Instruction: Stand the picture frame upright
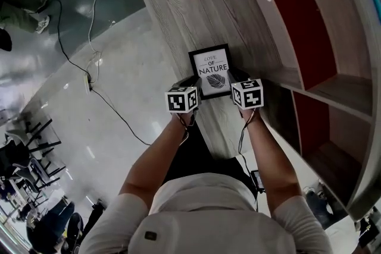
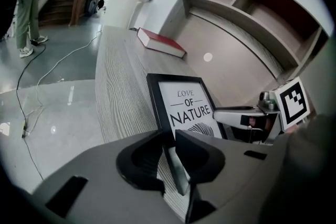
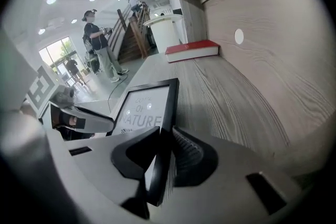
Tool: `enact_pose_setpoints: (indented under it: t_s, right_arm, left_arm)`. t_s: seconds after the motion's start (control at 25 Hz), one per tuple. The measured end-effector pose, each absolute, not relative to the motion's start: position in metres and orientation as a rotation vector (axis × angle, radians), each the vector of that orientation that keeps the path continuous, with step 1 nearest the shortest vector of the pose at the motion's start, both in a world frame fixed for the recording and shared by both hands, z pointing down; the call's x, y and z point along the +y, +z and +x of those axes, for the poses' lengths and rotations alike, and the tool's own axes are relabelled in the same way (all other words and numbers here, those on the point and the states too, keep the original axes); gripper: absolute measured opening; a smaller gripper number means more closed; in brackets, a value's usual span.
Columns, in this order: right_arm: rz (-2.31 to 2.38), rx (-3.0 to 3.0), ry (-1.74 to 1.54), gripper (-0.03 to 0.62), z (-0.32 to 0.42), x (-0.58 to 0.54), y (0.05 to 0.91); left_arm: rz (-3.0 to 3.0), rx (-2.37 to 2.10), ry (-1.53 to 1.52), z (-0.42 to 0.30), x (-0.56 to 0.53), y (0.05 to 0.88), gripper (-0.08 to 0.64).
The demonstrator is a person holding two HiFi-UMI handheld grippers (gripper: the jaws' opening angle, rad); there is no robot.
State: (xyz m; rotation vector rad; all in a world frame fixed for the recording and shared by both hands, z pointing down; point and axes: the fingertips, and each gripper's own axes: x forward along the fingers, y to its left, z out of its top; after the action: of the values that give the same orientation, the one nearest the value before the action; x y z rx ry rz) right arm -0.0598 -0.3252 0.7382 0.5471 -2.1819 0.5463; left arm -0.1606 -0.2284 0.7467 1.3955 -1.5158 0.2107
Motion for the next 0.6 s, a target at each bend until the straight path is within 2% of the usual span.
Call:
enact_pose_setpoints:
  t_s: [0.6]
  right_arm:
    - [0.619,-2.393,0.459,0.08,-0.026,-0.287,0.637]
  left_arm:
    - [1.513,-1.688,0.153,-0.131,-0.191,0.643,0.078]
